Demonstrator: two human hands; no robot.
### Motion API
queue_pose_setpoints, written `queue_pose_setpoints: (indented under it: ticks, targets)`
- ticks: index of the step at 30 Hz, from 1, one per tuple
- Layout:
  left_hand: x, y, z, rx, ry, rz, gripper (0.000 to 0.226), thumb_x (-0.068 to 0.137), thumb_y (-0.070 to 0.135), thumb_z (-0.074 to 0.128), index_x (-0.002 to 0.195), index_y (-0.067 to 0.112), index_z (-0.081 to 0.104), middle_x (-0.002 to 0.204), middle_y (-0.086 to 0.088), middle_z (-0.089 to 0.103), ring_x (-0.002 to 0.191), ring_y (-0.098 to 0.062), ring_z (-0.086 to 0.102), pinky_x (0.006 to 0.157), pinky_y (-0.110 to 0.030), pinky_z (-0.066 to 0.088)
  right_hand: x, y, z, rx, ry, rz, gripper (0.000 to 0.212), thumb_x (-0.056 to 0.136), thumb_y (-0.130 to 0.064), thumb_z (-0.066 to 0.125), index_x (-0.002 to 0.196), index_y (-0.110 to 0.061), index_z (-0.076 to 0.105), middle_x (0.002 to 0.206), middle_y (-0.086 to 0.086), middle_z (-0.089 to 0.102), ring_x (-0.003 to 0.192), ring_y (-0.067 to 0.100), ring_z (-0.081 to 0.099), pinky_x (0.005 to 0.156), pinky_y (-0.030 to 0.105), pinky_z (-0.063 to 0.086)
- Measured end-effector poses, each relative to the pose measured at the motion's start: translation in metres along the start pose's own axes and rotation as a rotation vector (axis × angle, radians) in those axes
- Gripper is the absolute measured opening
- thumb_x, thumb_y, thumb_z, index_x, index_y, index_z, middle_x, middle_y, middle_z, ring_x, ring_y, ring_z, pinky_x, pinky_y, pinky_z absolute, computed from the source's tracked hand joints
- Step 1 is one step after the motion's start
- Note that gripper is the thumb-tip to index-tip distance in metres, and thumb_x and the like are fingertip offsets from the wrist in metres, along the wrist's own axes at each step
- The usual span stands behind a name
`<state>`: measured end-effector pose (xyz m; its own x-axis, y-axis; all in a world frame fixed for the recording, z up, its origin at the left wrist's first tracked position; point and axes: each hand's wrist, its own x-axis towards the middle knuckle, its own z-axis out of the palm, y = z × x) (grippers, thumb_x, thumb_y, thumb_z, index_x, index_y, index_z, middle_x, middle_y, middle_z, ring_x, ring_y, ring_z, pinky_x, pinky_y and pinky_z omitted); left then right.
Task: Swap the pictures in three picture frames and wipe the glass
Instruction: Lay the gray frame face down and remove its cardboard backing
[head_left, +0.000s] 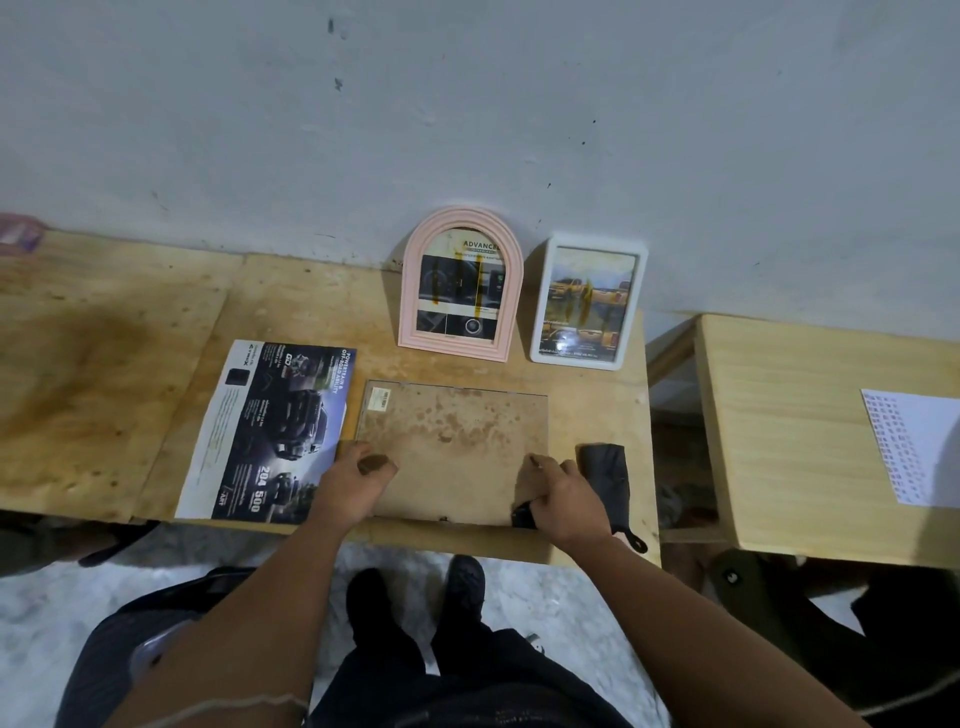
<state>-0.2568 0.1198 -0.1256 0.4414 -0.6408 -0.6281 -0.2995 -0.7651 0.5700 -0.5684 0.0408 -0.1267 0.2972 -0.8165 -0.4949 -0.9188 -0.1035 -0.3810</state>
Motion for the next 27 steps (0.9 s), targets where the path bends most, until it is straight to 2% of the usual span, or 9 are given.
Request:
queue_pose_setpoints:
  ticks: [2, 4, 7, 10, 14, 19, 21, 25, 27]
  targets:
    - [-0.002, 0.002, 0.001, -0.005, 0.0, 0.004, 0.063, 0.092, 0.048, 0.071, 0.146, 0.023, 0.052, 0.14, -0.005, 0.06, 0.126, -0.029, 0.057, 0.099, -0.037, 0.044, -0.001, 0.0, 0.0, 0.172, 0.059, 0.045, 0.055, 0.093, -0.026, 0.06, 0.147, -0.028, 0.046, 0.129, 0.005, 0.057, 0.104, 0.029, 0.066, 0.083, 0.04, 0.057]
    - [-0.002, 0.002, 0.001, -0.011, -0.001, 0.005, 0.061, 0.091, 0.048, 0.072, 0.144, 0.023, 0.053, 0.138, -0.005, 0.061, 0.125, -0.029, 0.058, 0.099, -0.037, 0.045, 0.0, -0.001, -0.001, 0.374, 0.103, 0.128, 0.047, 0.095, -0.029, 0.063, 0.139, -0.024, 0.05, 0.117, 0.002, 0.064, 0.098, 0.024, 0.066, 0.082, 0.035, 0.054]
    - [-0.003, 0.003, 0.001, -0.018, -0.006, 0.01, 0.061, 0.091, 0.048, 0.072, 0.144, 0.023, 0.053, 0.139, -0.005, 0.061, 0.125, -0.029, 0.058, 0.1, -0.038, 0.045, 0.008, -0.003, -0.003, 0.631, 0.108, 0.286, 0.042, 0.094, -0.021, 0.068, 0.134, -0.014, 0.054, 0.101, -0.001, 0.067, 0.1, 0.024, 0.067, 0.08, 0.03, 0.05]
    - [-0.002, 0.003, -0.001, -0.008, -0.015, 0.013, 0.061, 0.091, 0.047, 0.072, 0.144, 0.023, 0.053, 0.14, -0.005, 0.06, 0.126, -0.028, 0.058, 0.098, -0.036, 0.045, 0.019, 0.0, -0.001, 0.678, 0.105, 0.367, 0.032, 0.093, -0.014, 0.07, 0.124, -0.006, 0.066, 0.101, 0.0, 0.068, 0.11, 0.026, 0.068, 0.089, 0.034, 0.055]
    - [-0.001, 0.002, -0.004, 0.003, -0.022, 0.01, 0.06, 0.091, 0.048, 0.071, 0.145, 0.026, 0.053, 0.141, -0.005, 0.059, 0.126, -0.029, 0.057, 0.1, -0.038, 0.046, 0.026, 0.003, 0.0, 0.751, 0.133, 0.425, 0.014, 0.09, -0.016, 0.075, 0.1, -0.016, 0.066, 0.101, 0.001, 0.068, 0.098, 0.02, 0.065, 0.096, 0.045, 0.056]
    - [-0.001, 0.002, -0.003, 0.015, -0.022, 0.009, 0.062, 0.091, 0.049, 0.071, 0.145, 0.025, 0.053, 0.144, -0.006, 0.058, 0.129, -0.031, 0.056, 0.104, -0.04, 0.046, 0.032, 0.009, 0.003, 0.772, 0.113, 0.463, 0.019, 0.085, -0.016, 0.081, 0.079, -0.018, 0.063, 0.086, 0.001, 0.068, 0.097, 0.027, 0.068, 0.091, 0.046, 0.057]
    - [0.0, 0.002, -0.003, 0.031, -0.021, 0.005, 0.062, 0.092, 0.05, 0.07, 0.146, 0.025, 0.053, 0.144, -0.006, 0.058, 0.129, -0.031, 0.056, 0.107, -0.041, 0.046, 0.034, 0.01, 0.003, 0.762, 0.092, 0.478, 0.021, 0.084, -0.018, 0.083, 0.076, -0.016, 0.064, 0.084, 0.005, 0.07, 0.095, 0.03, 0.069, 0.087, 0.049, 0.059]
    - [0.0, 0.001, -0.003, 0.072, -0.019, -0.002, 0.063, 0.092, 0.052, 0.069, 0.147, 0.025, 0.052, 0.144, -0.006, 0.058, 0.13, -0.031, 0.055, 0.107, -0.041, 0.045, 0.038, 0.014, 0.003, 0.752, 0.062, 0.502, 0.02, 0.083, -0.015, 0.085, 0.075, -0.011, 0.066, 0.095, 0.02, 0.074, 0.098, 0.036, 0.07, 0.085, 0.056, 0.059]
    - [-0.001, 0.002, -0.003, 0.086, -0.023, 0.001, 0.065, 0.092, 0.052, 0.068, 0.147, 0.025, 0.05, 0.144, -0.005, 0.058, 0.13, -0.031, 0.055, 0.107, -0.041, 0.045, 0.039, 0.015, 0.003, 0.745, 0.044, 0.502, 0.021, 0.083, -0.014, 0.084, 0.076, -0.01, 0.065, 0.093, 0.021, 0.073, 0.097, 0.037, 0.07, 0.085, 0.059, 0.059]
